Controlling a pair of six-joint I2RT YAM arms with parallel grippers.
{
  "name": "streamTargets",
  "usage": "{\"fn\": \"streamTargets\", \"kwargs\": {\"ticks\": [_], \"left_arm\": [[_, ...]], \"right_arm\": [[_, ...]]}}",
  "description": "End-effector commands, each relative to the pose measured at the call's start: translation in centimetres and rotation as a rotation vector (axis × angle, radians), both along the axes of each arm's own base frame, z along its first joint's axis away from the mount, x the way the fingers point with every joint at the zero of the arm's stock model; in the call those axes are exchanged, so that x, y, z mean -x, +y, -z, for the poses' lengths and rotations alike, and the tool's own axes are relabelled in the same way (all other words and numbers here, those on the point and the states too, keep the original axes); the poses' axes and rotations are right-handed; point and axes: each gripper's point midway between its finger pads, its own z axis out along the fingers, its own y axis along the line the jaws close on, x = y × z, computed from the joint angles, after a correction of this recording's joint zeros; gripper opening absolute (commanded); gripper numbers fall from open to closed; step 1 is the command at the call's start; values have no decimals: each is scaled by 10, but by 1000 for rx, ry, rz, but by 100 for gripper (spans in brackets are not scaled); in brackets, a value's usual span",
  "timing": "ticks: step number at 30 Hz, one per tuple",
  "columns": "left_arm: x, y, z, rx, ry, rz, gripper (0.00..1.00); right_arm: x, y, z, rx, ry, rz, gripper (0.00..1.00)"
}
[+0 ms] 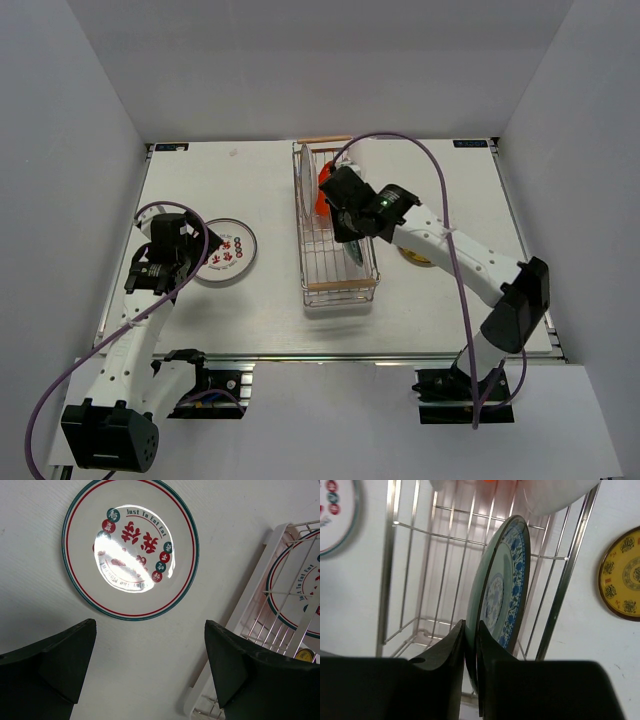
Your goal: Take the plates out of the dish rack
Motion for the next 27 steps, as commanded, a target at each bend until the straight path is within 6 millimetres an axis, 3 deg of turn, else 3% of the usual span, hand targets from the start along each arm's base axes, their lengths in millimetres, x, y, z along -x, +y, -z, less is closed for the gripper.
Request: {"fn": "streamTargets", "kwargs": {"ticks": [1,4,8,11,14,16,20,23,27], "left_arm": [[0,-1,-4,4,-15,-1,98],[0,-1,-5,3,-15,1,98],[1,0,-9,1,-25,0,98],[1,0,-9,-1,-26,-2,98],[1,1,-10,-4,-27,-6,98],[1,2,-10,-9,-26,-12,98],[0,3,-9,-14,-25,-13,98],[-2,2,-10,-15,-26,-2,98],[-3,3,-9,-20,-19,-7,98]], "right_arm": [[-2,13,-66,-160,-120,-78,11],[3,17,-94,-239,-171,-134,10],[-7,7,-122,-263,-263,-129,9],[-28,-20,-144,-225,-363,-27,8],[-53,-59,-149,-129,-435,117,8],[-72,-103,-139,-5,-454,290,8],[-88,-153,-97,130,-363,435,6],[-97,-172,-59,161,-281,462,5],[-109,-177,-11,191,-174,433,5]]}}
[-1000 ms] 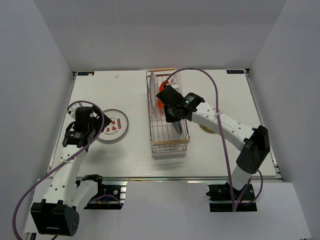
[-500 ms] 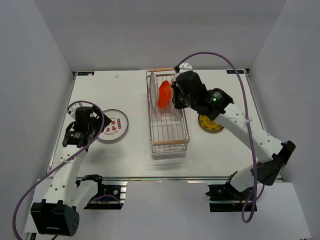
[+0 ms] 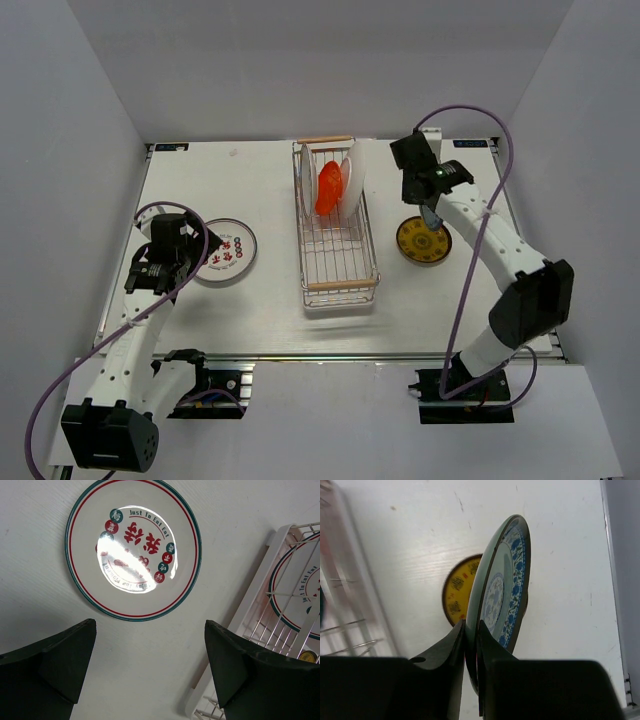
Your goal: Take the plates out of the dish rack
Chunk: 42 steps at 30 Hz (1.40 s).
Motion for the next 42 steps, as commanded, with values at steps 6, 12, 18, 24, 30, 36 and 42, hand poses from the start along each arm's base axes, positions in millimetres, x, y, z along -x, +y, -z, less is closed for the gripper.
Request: {"fn": "streamTargets", "kwargs": {"ticks": [6,12,18,24,30,36,42], "left_arm": [[-4,2,-7,-15,-17,-3,98],[-3,4,-6,-22,-17,-11,98],[-4,1,-4,-13,-17,0,98],[-4,1,-3,-12,-12,1,98],[-4,1,-2,-13,-13,-2,98],[-3,2,0,-13,-8,-2,98],[-3,2,1,-14,-4,-4,98]], "right_arm": [[-22,-2,77,41,196,2,2],[-31,-7,106,91,265,48,6],[-26,-5,126,86,330,52,21],[-21,-2,138,69,363,55,46],[-18,0,142,56,363,50,50],[-16,-4,150,37,372,56,54],[-13,-3,146,3,366,46,77]]}}
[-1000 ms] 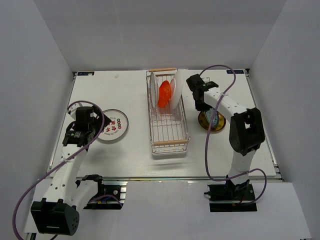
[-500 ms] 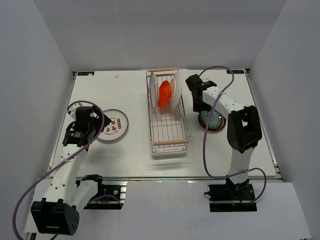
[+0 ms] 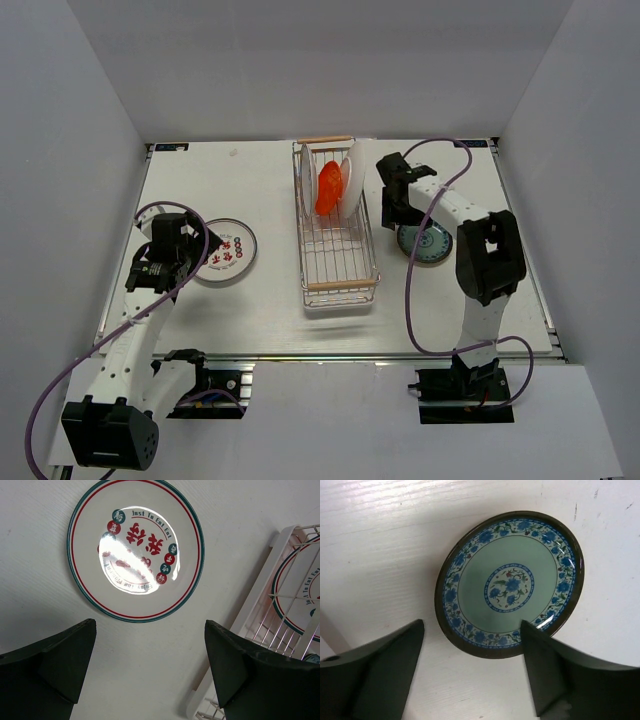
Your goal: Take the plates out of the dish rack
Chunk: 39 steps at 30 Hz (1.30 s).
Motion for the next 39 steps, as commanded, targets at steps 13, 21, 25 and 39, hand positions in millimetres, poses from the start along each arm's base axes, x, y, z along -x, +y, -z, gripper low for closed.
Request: {"fn": "streamTargets", "kwargs": {"ticks": [13,21,25,39], "left_arm": [[-3,-1,-5,-3,-31,5,98],[-1,0,-8,-4,-43,3,98],[-1,0,-10,-3,-51,3,98],[-2,-1,-9,-1,-37,6,98]], "right_arm": [[45,44,-11,-289,-44,-184,89],[60,59,-6,-313,-15,-208,89],[63,66,-8,-327,-16,-217,89],[66,62,-7,-280,-19,-170,89]]}}
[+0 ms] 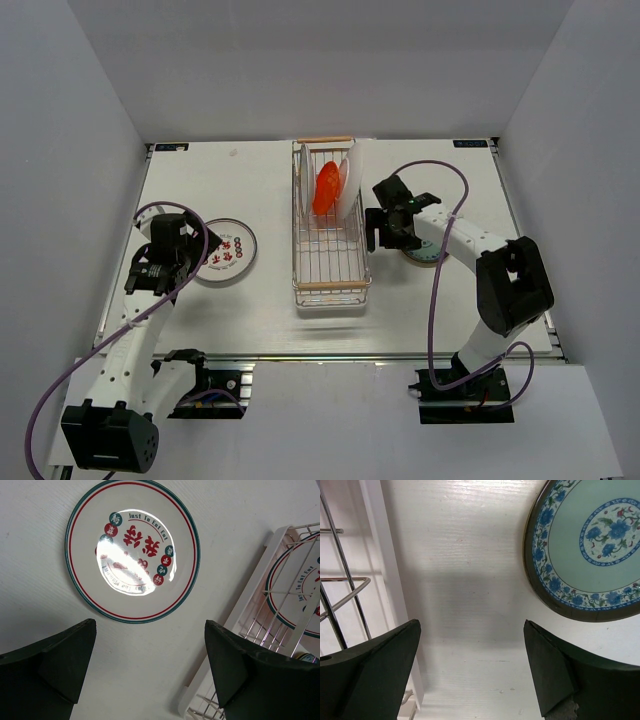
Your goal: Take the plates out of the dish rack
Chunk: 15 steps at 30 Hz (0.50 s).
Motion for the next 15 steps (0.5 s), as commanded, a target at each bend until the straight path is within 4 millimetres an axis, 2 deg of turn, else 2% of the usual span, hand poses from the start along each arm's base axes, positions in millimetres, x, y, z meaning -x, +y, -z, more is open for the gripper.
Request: {"fn": "streamTargets", "kwargs": {"ticks": [1,4,7,8,9,10,12,14,15], "left_arm": [[-2,-1,-5,-2,-15,9,98],[-7,-5,-12,5,-30,32,98],[-19,-20,-36,29,-98,122,98],[-31,-29,-59,48,-169,173,98],[-33,-29,-55,48,-155,173,98],[-39,-44,-75,80,-207,252,98],[-52,-65,-86,115,-242,362,98],[-65,-88,-111,145,-317,479,98],[-70,-95,-115,147,-325,509,98]], "right_arm": [[-3,-2,-11,4,-33,46,89],[-5,-27,-18,96,-70,137,89],[-7,-54,-27,152,-116,279,89],[-7,-73,-32,152,-127,363,89],[-10,-83,-32,155,-124,396,89],[-11,-85,-35,139,-127,402,89],[-18,-90,-43,92,-158,423,89],[-23,-95,-52,43,-183,440,89],[-23,-100,-52,40,-186,439,89]]}}
